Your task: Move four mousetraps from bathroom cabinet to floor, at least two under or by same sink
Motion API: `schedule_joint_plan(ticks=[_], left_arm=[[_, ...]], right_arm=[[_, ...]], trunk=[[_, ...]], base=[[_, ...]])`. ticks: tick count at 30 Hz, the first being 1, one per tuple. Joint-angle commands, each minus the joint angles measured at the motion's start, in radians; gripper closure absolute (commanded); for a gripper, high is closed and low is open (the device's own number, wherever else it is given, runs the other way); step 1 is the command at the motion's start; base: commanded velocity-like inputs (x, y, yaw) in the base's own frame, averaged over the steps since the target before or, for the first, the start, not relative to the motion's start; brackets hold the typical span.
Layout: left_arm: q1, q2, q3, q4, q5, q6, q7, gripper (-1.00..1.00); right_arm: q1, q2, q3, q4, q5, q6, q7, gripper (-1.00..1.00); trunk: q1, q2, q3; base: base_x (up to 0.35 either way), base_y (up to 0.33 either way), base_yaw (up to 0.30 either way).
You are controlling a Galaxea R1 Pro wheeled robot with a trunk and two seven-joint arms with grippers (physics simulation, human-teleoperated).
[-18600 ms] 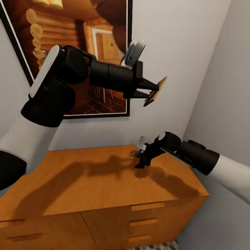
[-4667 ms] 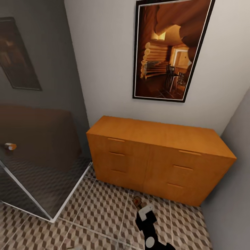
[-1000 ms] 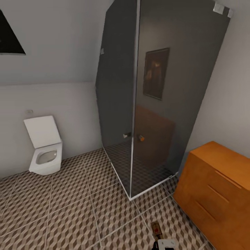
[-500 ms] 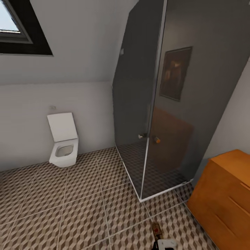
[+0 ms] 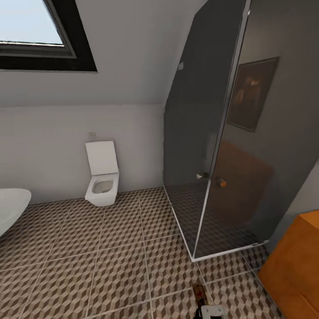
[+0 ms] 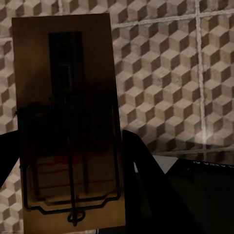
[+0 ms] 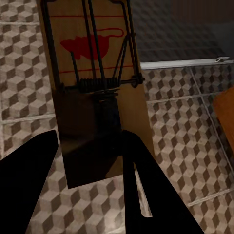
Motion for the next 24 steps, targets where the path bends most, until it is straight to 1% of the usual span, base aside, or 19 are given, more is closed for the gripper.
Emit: schedule_joint_plan(ticks=[1, 24], left_arm=[[-0.002, 0.001, -0.008, -0.004, 0.005, -0.007, 0.005, 1.00], [-0.002, 0.001, -0.008, -0.003, 0.005, -0.007, 0.005, 1.00]], right_arm=[[-0.001, 0.000, 0.009, 0.000, -0.009, -0.004, -0.004, 1.00], [-0.001, 0.000, 0.009, -0.001, -0.008, -0.004, -0.004, 1.00]], trunk=[[0.001, -0.002, -0.002], [0.001, -0.002, -0.002]], base=[[0.000, 0.000, 0.287], [0.000, 0.000, 0.289]])
